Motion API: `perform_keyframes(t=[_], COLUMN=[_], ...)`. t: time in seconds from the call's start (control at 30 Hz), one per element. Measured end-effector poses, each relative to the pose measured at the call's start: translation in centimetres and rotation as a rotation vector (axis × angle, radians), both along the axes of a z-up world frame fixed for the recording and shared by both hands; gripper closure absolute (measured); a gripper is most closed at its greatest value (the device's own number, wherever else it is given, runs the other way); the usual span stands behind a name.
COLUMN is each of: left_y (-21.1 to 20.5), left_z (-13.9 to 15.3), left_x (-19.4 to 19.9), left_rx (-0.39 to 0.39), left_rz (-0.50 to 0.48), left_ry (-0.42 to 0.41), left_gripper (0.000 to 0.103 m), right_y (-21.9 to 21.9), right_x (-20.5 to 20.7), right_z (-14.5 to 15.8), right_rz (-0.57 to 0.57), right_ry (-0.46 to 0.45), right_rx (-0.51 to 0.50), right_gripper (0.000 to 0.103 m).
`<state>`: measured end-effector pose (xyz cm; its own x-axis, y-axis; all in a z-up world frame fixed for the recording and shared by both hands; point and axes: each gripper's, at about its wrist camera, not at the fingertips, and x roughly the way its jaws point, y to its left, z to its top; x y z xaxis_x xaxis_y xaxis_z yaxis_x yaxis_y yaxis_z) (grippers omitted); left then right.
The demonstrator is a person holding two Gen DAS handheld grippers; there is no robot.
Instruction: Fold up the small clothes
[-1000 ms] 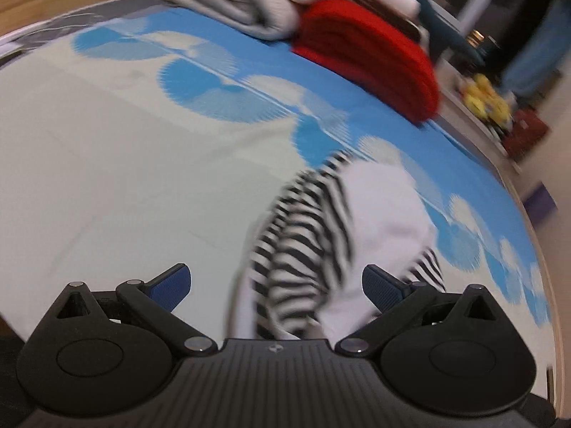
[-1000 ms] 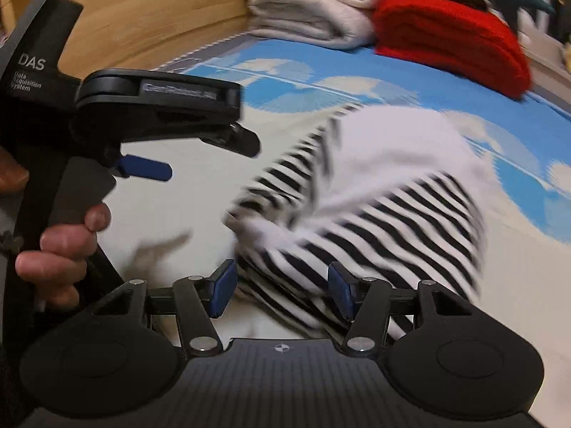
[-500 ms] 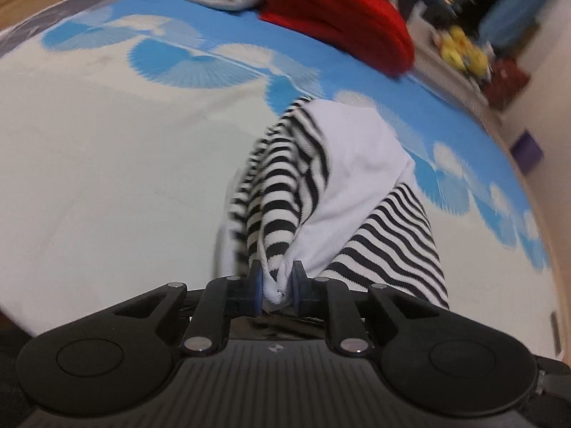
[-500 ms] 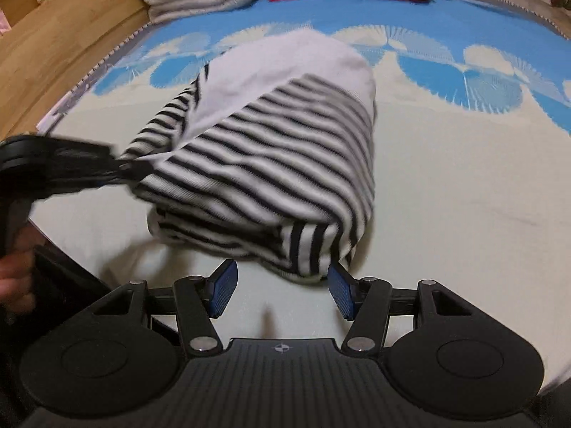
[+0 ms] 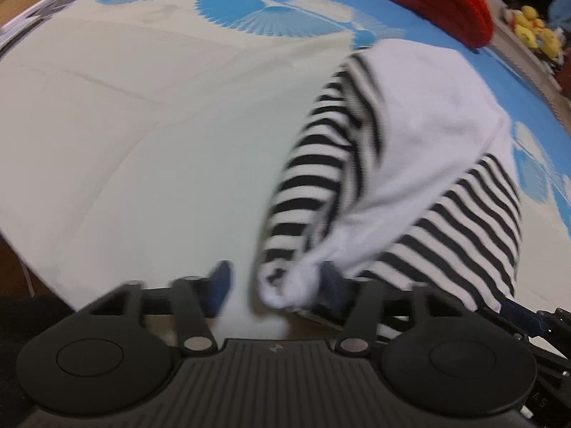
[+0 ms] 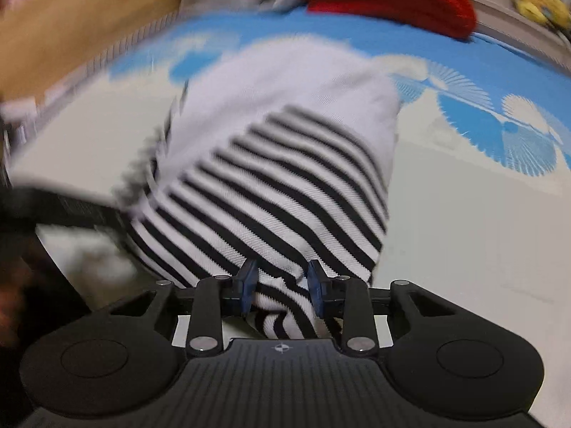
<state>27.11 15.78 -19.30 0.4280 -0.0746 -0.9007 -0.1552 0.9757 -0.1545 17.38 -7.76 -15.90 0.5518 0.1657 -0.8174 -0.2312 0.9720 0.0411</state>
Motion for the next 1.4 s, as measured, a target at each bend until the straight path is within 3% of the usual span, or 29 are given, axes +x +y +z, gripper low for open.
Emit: perform_keyframes(t=[0.1, 0.17, 0.27, 0.4, 0.57, 0.77, 0.9, 1.0, 1.03, 1.1, 1.13, 1.17, 1.2, 1.3, 1.4], left_y=[2.0, 2.7, 3.1, 1.7, 0.3, 2.5, 3.4, 3.2, 3.0, 3.0, 3.0, 3.0, 3.0, 3.5, 3.8], left_z=[1.9, 3.0, 3.6, 3.1, 1.2, 0.0, -1.1, -1.3, -1.6, -1.5, -1.3, -1.3, -1.2, -1.3, -1.6], left_x=[-1.8, -2.6, -2.7, -2.5, -2.1, -2.1, -1.9, -1.7, -1.0, -0.8, -0.7, -0.3, 0.3, 3.2, 8.7], left_rx=[-0.041, -0.105, -0.234, -0.333, -0.299, -0.325, -0.400, -0.432, -0.427, -0.398, -0.374, -0.347, -0.314, -0.273, -0.229], left_rz=[0.092, 0.130, 0.179, 0.195, 0.251, 0.388, 0.399, 0.386, 0.396, 0.406, 0.404, 0.399, 0.384, 0.315, 0.130], left_ry=[-0.033, -0.051, -0.040, 0.035, 0.086, 0.087, 0.108, 0.087, 0.087, 0.069, 0.056, 0.051, 0.059, 0.101, 0.146], left_gripper=[0.026, 0.021, 0.020, 0.019, 0.019, 0.020, 0.040, 0.067, 0.070, 0.076, 0.077, 0.078, 0.079, 0.081, 0.082], right_y=[-0.1, -1.2, -3.7, -7.4, -11.8, -13.2, -11.2, -9.1, -8.4, -7.3, -6.7, -6.2, -6.0, -6.1, -9.0], right_x=[0.4, 0.7, 1.1, 4.8, 13.3, 23.3, 26.8, 29.1, 29.6, 30.3, 30.6, 30.8, 31.0, 30.8, 29.2], right_z=[0.9, 2.6, 5.7, 8.2, 8.1, 3.7, 1.5, -0.7, -1.4, -2.4, -2.8, -3.1, -3.5, -3.5, -2.7], right_rz=[0.022, 0.023, 0.005, -0.072, -0.200, -0.223, -0.157, -0.098, -0.080, -0.031, -0.004, 0.020, 0.040, 0.043, -0.025], right_ry=[0.019, 0.034, -0.033, -0.056, -0.024, 0.181, 0.247, 0.318, 0.328, 0.341, 0.332, 0.328, 0.351, 0.365, 0.300], right_rx=[0.020, 0.060, 0.118, 0.165, 0.192, 0.337, 0.433, 0.377, 0.356, 0.315, 0.292, 0.276, 0.296, 0.323, 0.373], right_gripper=[0.066, 0.047, 0.022, 0.019, 0.018, 0.018, 0.013, 0.007, 0.007, 0.015, 0.030, 0.056, 0.066, 0.075, 0.080])
